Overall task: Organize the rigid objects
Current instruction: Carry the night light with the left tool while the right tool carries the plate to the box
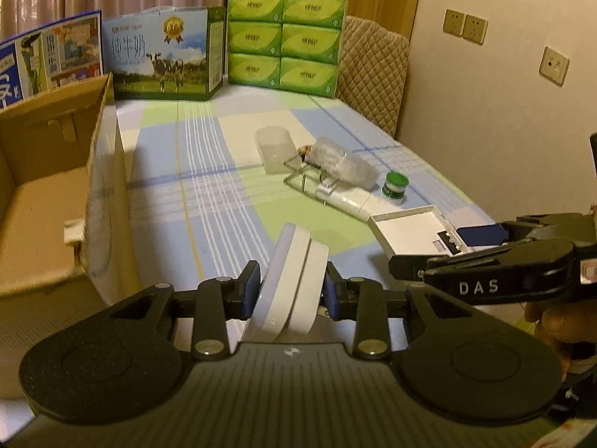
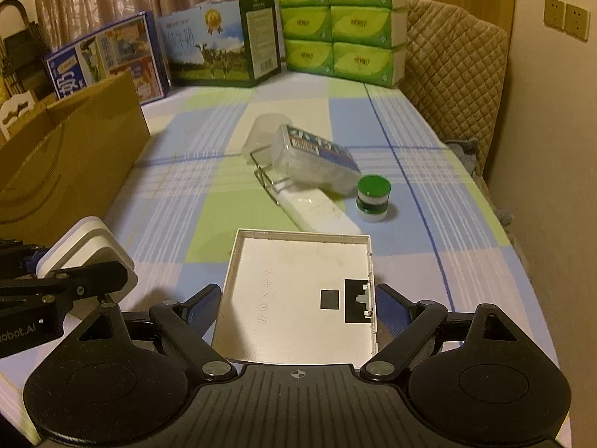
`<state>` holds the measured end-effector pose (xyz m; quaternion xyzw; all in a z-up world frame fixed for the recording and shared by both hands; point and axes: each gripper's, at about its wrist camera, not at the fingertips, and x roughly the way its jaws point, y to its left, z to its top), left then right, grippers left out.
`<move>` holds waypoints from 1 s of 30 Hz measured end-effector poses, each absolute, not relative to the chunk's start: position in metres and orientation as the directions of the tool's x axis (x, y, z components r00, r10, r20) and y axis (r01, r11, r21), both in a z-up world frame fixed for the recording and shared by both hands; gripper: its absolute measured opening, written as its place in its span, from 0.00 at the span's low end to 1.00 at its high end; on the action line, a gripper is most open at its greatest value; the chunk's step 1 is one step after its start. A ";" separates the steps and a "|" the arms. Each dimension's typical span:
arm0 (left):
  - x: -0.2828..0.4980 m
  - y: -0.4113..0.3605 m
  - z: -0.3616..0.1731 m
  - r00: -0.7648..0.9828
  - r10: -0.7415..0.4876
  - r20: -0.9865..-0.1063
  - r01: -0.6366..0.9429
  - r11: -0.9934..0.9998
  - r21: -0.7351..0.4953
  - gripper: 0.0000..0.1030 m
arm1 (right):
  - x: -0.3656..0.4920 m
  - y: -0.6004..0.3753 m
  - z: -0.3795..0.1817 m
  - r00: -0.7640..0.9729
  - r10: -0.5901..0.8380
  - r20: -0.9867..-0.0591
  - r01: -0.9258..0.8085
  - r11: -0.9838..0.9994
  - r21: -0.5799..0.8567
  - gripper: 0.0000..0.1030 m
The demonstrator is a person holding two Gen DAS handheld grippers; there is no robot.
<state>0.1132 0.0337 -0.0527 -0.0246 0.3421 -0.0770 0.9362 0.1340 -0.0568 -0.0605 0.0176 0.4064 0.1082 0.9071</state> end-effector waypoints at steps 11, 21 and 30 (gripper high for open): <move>0.097 0.061 0.013 0.815 -0.105 -0.570 0.085 0.994 -0.062 0.29 | 0.123 -0.030 -0.004 0.697 0.286 -0.658 -0.262 0.955 0.137 0.82; 0.083 0.158 0.059 0.824 0.026 -0.567 -0.050 0.998 -0.027 0.29 | 0.123 0.049 0.048 0.668 0.449 -0.594 -0.445 0.880 0.164 0.82; 0.078 0.227 0.051 0.777 0.128 -0.616 -0.145 0.989 0.023 0.29 | 0.139 0.118 0.057 0.608 0.526 -0.594 -0.543 0.822 0.172 0.82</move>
